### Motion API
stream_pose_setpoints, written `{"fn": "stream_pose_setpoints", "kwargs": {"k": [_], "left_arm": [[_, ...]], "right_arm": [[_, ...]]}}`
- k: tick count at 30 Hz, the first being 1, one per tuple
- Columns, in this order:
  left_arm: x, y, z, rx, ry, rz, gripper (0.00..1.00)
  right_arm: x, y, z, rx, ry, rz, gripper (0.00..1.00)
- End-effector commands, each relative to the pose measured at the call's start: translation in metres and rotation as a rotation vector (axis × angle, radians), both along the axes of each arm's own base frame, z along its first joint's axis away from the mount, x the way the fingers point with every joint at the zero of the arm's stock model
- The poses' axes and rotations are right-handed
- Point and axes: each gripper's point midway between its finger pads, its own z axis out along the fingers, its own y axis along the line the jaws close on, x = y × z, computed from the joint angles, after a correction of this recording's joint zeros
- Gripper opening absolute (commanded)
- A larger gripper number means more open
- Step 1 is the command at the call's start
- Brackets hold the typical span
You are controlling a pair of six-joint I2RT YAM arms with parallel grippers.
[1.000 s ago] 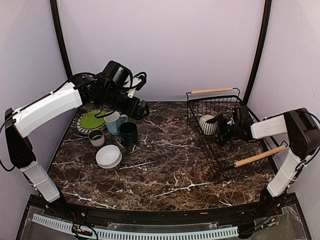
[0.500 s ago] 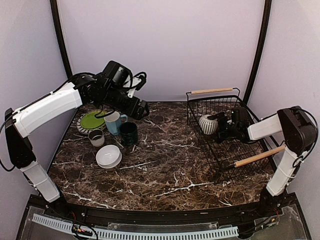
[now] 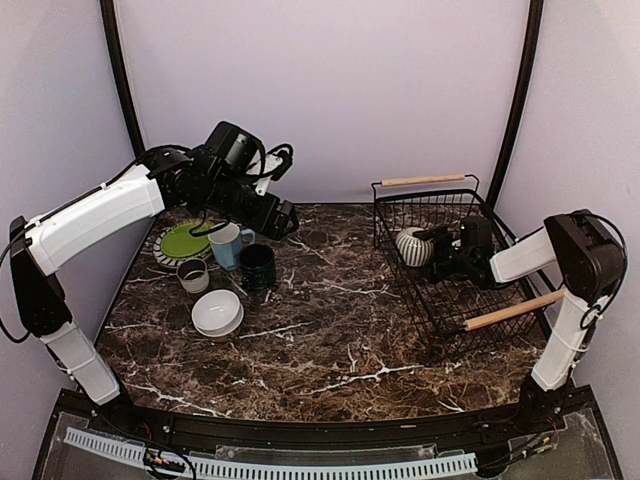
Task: Unload the mixed dishes from the dish rack
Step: Grab the cup from the dish rack.
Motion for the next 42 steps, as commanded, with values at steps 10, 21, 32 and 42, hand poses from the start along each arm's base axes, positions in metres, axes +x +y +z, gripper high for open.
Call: {"fn": "stream_pose_setpoints", "kwargs": {"k": [10,21,32,42], "left_arm": [[-0.003,0.001,-0.002,0.010,0.007,-0.005,0.88],[-0.005,0.000,-0.001,0.003,0.010,-0.010,0.88],[-0.006,-0.002,0.000,-0.011,0.020,-0.019,0.88],[-0.006,-0.003,-0.003,-0.009,0.028,-0.018,0.88]], "right_arm": [[0.000,-0.004,0.028,0.017,-0.118,-0.006,0.62],[-0.006,-0.010,0.087,-0.205,-0.359,0.087,0.40],[-0.020,-0.021,0.102,-0.253,-0.413,0.130,0.32],[-0.020,-0.028,0.092,-0.378,-0.340,0.174,0.30]]}}
